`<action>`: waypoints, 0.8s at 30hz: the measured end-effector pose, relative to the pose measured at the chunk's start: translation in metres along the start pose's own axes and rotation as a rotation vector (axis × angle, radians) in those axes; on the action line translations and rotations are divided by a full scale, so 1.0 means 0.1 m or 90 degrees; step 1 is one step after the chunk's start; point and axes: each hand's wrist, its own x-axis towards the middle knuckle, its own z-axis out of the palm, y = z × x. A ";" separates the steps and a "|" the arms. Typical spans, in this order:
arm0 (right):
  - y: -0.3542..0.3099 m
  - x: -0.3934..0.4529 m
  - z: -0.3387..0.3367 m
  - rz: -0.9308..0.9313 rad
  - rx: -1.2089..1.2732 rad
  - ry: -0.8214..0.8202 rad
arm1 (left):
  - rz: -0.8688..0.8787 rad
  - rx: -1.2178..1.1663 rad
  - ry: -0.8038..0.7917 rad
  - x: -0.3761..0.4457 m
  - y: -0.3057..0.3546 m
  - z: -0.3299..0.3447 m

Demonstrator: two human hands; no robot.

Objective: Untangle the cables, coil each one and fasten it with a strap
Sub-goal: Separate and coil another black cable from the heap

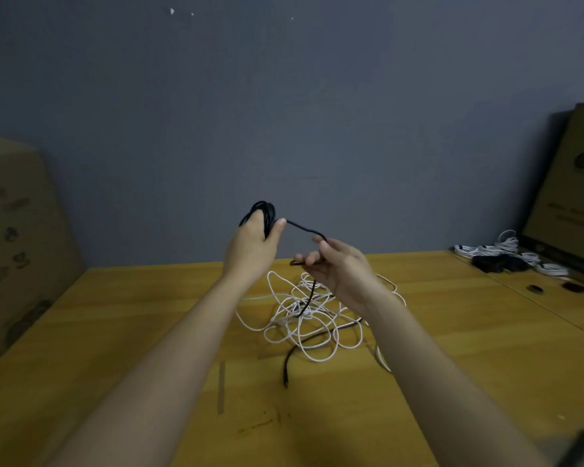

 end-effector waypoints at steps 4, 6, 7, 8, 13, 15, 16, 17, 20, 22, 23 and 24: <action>0.00 -0.07 -0.09 -0.028 -0.337 -0.014 | -0.018 -0.054 0.038 0.05 0.06 -0.18; -0.04 -0.04 -0.15 -0.092 -0.704 0.013 | 0.012 -0.033 0.020 0.04 0.11 -0.25; -0.09 0.01 -0.17 -0.119 -0.858 0.040 | 0.029 -0.025 0.006 0.02 0.14 -0.28; -0.17 0.06 -0.16 -0.137 -0.979 0.083 | 0.038 -0.026 -0.004 0.00 0.18 -0.31; -0.75 0.27 0.15 -0.330 -0.874 0.378 | -0.009 -0.294 -0.121 -0.10 0.38 -0.44; -0.83 0.26 0.31 -0.498 -0.740 0.410 | 0.000 -0.352 -0.206 -0.16 0.43 -0.52; -0.82 0.25 0.36 -0.554 -0.715 0.416 | 0.002 -0.357 -0.252 -0.20 0.44 -0.55; -0.78 0.25 0.39 -0.579 -0.712 0.416 | -0.005 -0.353 -0.295 -0.24 0.44 -0.58; -0.53 0.29 0.34 -0.490 -0.826 0.342 | -0.049 -0.376 -0.377 -0.39 0.40 -0.63; -0.27 0.31 0.23 -0.392 -0.935 0.227 | -0.065 -0.439 -0.360 -0.47 0.38 -0.62; -0.13 0.29 0.17 -0.353 -0.944 0.167 | -0.071 -0.459 -0.333 -0.49 0.36 -0.63; -0.02 0.24 0.13 -0.316 -0.922 0.116 | -0.077 -0.461 -0.305 -0.50 0.33 -0.64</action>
